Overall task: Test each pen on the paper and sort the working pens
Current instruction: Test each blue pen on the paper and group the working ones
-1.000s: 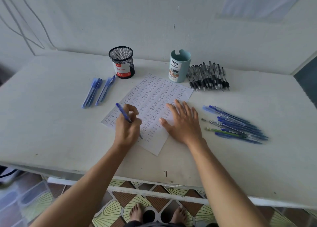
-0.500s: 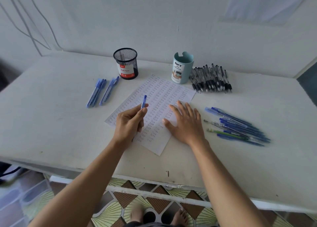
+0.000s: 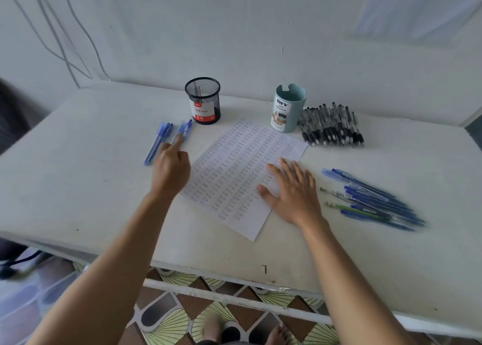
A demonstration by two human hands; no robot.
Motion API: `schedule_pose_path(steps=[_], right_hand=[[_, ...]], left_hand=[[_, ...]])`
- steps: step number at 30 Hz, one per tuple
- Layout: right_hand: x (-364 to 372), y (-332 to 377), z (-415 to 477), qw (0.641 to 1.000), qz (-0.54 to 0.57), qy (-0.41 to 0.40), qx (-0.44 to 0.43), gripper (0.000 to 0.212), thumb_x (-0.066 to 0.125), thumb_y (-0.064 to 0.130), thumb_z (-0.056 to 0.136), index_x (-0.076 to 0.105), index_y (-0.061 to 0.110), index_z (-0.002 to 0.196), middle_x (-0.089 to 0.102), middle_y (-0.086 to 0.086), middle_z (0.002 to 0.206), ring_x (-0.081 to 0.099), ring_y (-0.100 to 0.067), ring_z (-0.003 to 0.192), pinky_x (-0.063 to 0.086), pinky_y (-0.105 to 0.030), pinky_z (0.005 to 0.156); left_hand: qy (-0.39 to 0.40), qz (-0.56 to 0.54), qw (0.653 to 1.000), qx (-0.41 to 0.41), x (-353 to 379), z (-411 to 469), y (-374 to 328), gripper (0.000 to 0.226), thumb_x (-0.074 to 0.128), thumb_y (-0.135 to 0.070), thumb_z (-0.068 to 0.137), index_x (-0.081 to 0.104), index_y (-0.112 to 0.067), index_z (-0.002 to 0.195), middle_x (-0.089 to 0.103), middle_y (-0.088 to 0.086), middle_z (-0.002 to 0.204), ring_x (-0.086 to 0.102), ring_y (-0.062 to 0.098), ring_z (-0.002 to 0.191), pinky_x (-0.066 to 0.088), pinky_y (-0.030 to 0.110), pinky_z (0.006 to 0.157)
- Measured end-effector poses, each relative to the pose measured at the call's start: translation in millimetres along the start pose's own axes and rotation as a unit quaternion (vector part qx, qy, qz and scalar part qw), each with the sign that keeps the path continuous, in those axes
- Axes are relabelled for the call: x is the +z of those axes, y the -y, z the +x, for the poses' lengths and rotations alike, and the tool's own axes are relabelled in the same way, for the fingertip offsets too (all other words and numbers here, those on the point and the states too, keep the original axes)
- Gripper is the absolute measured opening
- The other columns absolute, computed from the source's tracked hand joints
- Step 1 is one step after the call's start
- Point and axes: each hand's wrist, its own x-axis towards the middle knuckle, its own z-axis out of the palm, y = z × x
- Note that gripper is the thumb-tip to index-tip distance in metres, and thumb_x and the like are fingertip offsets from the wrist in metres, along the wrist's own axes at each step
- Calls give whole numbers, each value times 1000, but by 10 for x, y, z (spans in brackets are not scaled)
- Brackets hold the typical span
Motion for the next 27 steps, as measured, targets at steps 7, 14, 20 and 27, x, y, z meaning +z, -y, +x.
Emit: schedule_pose_path(steps=[7,14,20,27], right_hand=[[9,1,5,1000,6,-6,1,72,28,74,93,18,39,155,5,4,167,0,-21,154,1,-50,122],[9,14,-1,1000,4,-10,5,77,23,76,87,19,39,155,7,3,167,2,-21,153,2,-50,121],[18,20,3,1000,-4,-5,4,85,9,81,80,16,39,155,5,3,167,1,-21,153,2,-51,121],[-33,25,6,1000,18,11,5,71,33,70,94,17,38,156,2,5,167,-3,-20,153,-2,-49,122]], left_hand=[[-65,109,981,-147,-202,441,427,57,41,-3,89,50,-12,145,43,18,136,39,39,125,30,44,108],[40,139,978,-150,-158,538,446,40,30,-29,99,57,-15,126,40,12,138,33,34,131,25,48,109],[-48,170,978,-113,-38,383,232,44,41,-29,98,49,-15,139,42,14,138,33,35,130,25,48,106],[134,109,971,166,520,-236,-414,42,43,-26,103,49,-22,145,40,6,154,26,25,143,21,45,115]])
